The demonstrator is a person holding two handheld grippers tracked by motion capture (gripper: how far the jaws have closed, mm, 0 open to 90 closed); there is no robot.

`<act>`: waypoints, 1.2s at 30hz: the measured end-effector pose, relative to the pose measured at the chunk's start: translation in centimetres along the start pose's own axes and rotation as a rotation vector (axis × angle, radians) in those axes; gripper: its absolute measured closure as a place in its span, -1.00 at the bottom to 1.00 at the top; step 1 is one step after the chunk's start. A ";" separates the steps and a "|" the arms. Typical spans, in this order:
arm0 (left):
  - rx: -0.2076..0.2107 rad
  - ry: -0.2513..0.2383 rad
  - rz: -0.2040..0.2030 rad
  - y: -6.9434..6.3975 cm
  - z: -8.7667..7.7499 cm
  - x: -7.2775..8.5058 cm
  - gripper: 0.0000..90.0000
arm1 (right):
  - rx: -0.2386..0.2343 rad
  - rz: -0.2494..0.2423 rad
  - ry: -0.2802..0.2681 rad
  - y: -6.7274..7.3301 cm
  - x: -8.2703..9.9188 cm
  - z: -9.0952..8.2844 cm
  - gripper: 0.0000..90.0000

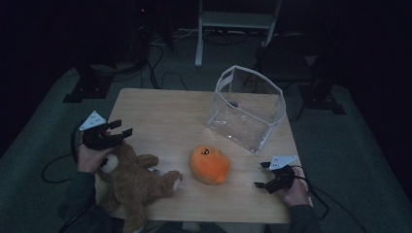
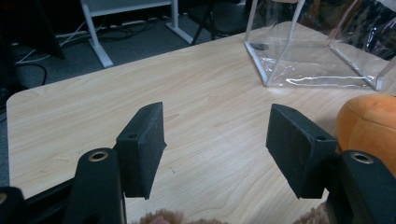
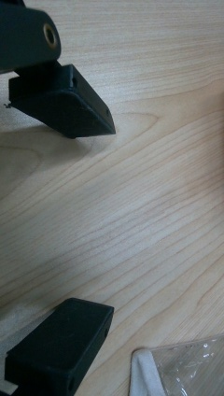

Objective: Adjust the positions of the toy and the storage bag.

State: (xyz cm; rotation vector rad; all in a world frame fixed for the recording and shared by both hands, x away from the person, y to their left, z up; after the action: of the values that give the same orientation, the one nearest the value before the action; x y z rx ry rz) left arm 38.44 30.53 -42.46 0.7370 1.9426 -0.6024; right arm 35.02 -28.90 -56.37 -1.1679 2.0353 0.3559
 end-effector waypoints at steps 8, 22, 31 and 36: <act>-0.004 0.011 0.006 -0.6 0.0 0.2 -0.17 | 0.005 0.004 0.000 0.0 0.0 0.0 -0.75; -0.064 0.017 -0.024 -2.1 -2.4 2.0 -0.34 | 0.008 0.007 0.000 0.0 0.0 0.0 -0.75; -0.086 0.026 -0.086 -3.0 -3.6 4.4 -0.39 | 0.009 0.008 0.001 0.0 0.0 0.0 -0.75; -0.114 0.021 -0.117 -3.4 -4.2 5.4 -0.45 | 0.010 0.009 0.001 0.0 0.0 0.0 -0.75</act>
State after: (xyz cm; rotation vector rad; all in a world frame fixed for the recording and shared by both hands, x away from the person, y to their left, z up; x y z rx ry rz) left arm 31.46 32.36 -45.10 0.5636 2.0317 -0.5512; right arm 34.97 -28.91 -56.38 -1.1536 2.0410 0.3496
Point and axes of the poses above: each handheld gripper's, and its own axes: z roughly forward along the jaws, x roughly out of its underside, y roughly to its left, the point moved 2 cm from there along z, roughly forward along the jaws, and after that the axes turned 10 degrees about x, right-handed, at the moved point
